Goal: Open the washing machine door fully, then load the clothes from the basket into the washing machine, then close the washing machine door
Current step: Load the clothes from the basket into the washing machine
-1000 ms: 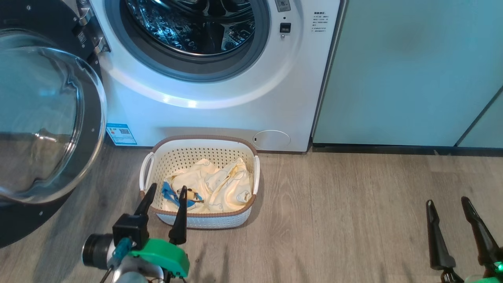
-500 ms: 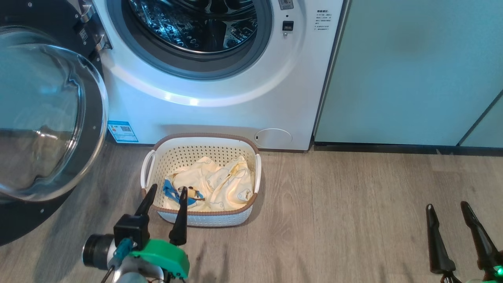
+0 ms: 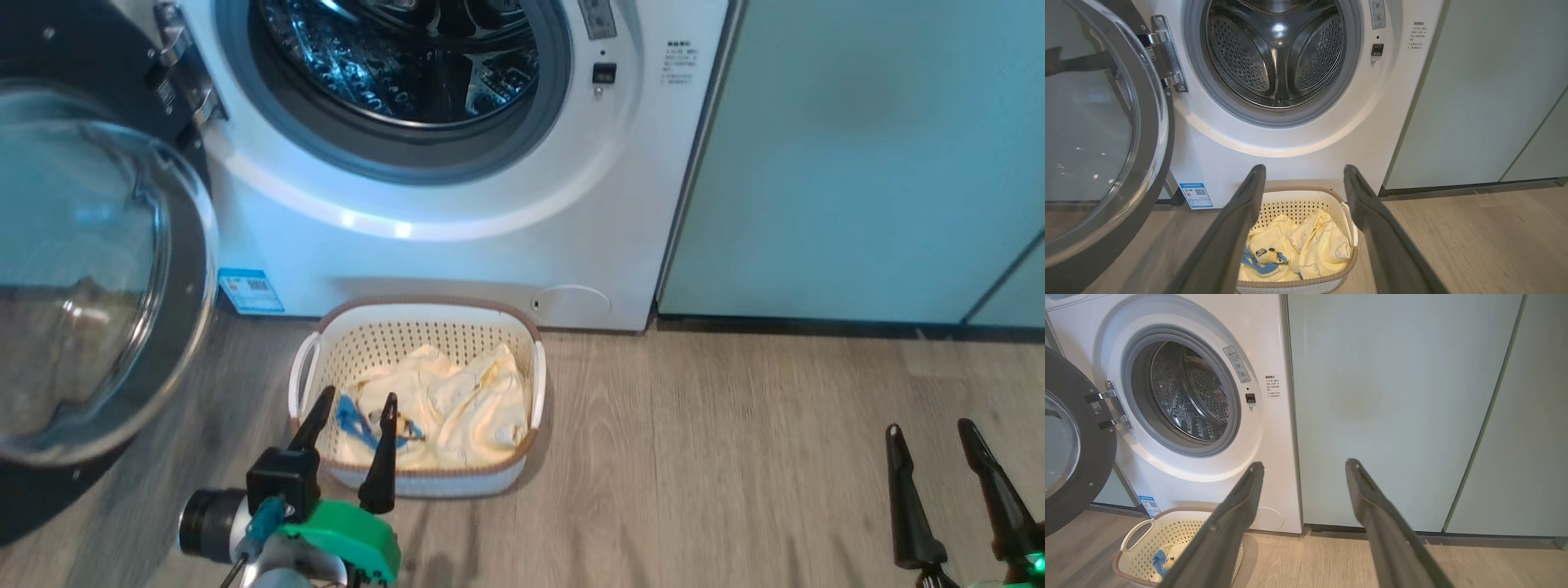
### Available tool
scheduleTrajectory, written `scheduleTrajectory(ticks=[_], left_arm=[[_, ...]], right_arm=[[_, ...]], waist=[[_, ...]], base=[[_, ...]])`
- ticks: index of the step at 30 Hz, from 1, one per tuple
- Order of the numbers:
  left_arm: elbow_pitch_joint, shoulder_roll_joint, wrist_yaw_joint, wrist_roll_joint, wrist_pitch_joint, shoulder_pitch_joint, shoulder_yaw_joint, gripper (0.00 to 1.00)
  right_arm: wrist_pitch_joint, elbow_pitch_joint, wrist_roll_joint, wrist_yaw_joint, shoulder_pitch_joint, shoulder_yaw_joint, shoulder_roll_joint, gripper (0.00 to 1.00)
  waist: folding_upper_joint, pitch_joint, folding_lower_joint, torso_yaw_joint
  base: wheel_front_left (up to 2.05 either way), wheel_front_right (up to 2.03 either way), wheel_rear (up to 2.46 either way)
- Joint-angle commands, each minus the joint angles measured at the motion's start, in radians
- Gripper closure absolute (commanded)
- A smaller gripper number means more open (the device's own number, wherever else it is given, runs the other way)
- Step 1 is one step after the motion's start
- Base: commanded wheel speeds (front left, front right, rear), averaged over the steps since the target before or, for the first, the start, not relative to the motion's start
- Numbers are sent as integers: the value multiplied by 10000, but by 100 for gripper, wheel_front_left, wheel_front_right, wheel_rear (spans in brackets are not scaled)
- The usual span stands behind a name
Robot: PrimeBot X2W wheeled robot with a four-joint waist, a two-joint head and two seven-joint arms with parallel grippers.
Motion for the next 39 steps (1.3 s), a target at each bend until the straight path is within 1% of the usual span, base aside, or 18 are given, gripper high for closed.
scheduleTrajectory(ticks=[1, 7, 13, 31, 39], left_arm=[[-407, 202, 41, -10, -47, -432, 301, 0], [-459, 228, 36, -40, -74, -469, 266, 0], [-465, 252, 62, -59, -86, -461, 224, 0], [-384, 312, 232, -116, -86, -524, 102, 0], [-277, 290, 207, -203, 98, -670, -50, 0]], right_arm=[[-95, -314, 54, -27, -360, 187, -156, 0], [-95, -287, 59, -27, -407, 197, -156, 0], [-95, -285, 52, -27, -423, 209, -156, 0], [-95, -284, 40, -27, -502, 156, -156, 0], [-95, -347, 24, -27, -575, 70, -156, 0]], waist=[[0, 28, 0, 4], [0, 81, 0, 30], [0, 136, 0, 39], [0, 322, 0, 44], [0, 662, 0, 222]], base=[[213, -211, -1], [164, -164, 0], [82, -82, 0], [4, -4, 0], [0, 0, 0]])
